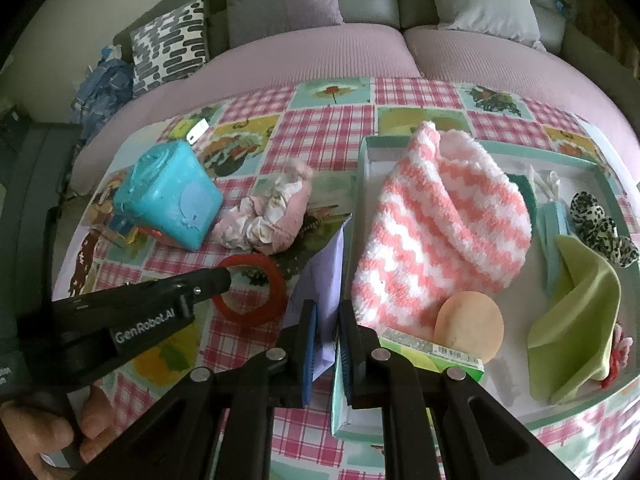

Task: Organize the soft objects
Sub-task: 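Grasp the red ring with the left tool while the right tool lifts the purple pack, then carry the red ring in the left tool and purple pack in the right tool over the tray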

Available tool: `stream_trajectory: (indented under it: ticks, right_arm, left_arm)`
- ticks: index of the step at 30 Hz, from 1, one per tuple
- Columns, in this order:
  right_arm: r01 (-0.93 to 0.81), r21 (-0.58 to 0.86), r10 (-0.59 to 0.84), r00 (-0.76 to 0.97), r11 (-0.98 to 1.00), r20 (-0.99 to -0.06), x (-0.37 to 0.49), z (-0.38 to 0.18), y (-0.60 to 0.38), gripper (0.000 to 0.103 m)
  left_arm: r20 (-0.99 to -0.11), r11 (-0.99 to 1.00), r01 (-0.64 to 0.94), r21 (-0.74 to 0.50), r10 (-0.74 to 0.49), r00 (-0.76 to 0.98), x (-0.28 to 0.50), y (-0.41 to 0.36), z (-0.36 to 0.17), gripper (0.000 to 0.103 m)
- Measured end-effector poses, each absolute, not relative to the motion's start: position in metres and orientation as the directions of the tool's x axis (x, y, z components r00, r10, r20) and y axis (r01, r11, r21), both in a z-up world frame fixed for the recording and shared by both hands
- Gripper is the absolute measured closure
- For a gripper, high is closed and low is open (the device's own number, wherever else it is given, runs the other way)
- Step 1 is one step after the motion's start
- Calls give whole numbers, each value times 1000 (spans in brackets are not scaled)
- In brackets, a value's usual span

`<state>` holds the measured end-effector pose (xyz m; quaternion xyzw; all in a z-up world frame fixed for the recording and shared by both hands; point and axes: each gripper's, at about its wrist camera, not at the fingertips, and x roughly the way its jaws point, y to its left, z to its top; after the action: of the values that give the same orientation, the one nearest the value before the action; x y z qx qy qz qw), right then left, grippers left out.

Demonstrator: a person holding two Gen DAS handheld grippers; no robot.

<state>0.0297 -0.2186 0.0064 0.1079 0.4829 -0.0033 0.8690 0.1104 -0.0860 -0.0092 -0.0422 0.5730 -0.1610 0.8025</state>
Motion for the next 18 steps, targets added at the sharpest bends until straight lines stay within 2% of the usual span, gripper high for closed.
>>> stream_trajectory:
  ticks: [10, 18]
  right_arm:
    - [133, 187, 59, 641, 973, -765, 11, 48, -233, 92]
    - [263, 166, -72, 706, 951, -705, -16, 80, -277, 92]
  left_arm:
    - [-855, 945, 216, -246, -317, 411, 106, -78, 33, 93]
    - [-829, 923, 310, -229, -352, 435, 96, -115, 53, 93]
